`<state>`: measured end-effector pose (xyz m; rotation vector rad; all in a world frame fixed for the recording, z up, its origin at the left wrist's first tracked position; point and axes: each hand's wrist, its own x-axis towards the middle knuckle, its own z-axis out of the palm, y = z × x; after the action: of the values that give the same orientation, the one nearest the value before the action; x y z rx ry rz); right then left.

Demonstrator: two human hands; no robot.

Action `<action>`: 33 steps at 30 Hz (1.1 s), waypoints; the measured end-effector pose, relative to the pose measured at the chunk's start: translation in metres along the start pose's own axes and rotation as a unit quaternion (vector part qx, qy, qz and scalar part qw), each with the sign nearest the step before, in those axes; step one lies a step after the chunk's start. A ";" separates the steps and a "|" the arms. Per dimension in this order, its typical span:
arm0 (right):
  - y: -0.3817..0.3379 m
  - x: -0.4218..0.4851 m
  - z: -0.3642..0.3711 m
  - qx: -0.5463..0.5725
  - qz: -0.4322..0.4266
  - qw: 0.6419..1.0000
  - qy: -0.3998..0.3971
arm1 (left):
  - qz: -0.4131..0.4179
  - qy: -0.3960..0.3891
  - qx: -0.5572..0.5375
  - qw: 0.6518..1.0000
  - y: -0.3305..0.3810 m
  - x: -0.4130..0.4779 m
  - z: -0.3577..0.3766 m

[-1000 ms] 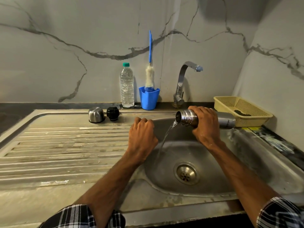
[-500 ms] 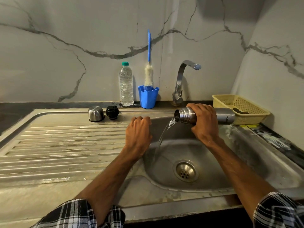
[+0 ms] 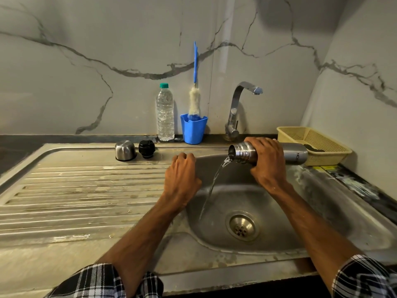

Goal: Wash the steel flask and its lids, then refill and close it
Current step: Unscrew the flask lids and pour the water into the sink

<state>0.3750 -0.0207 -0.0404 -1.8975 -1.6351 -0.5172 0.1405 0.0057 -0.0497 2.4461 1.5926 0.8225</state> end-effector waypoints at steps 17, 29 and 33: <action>0.003 0.003 0.003 -0.023 -0.017 0.999 0.020 | 0.002 -0.008 0.013 1.000 0.000 0.001 -0.001; 0.001 0.005 0.000 -0.038 -0.031 0.998 0.030 | 0.002 -0.007 0.020 1.000 0.001 0.000 -0.002; 0.000 0.005 -0.002 -0.040 -0.034 0.998 0.031 | 0.004 0.002 0.021 1.000 0.001 0.000 -0.003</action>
<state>0.3765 -0.0184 -0.0360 -1.8674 -1.6657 -0.6724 0.1404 0.0046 -0.0469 2.4814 1.6194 0.8042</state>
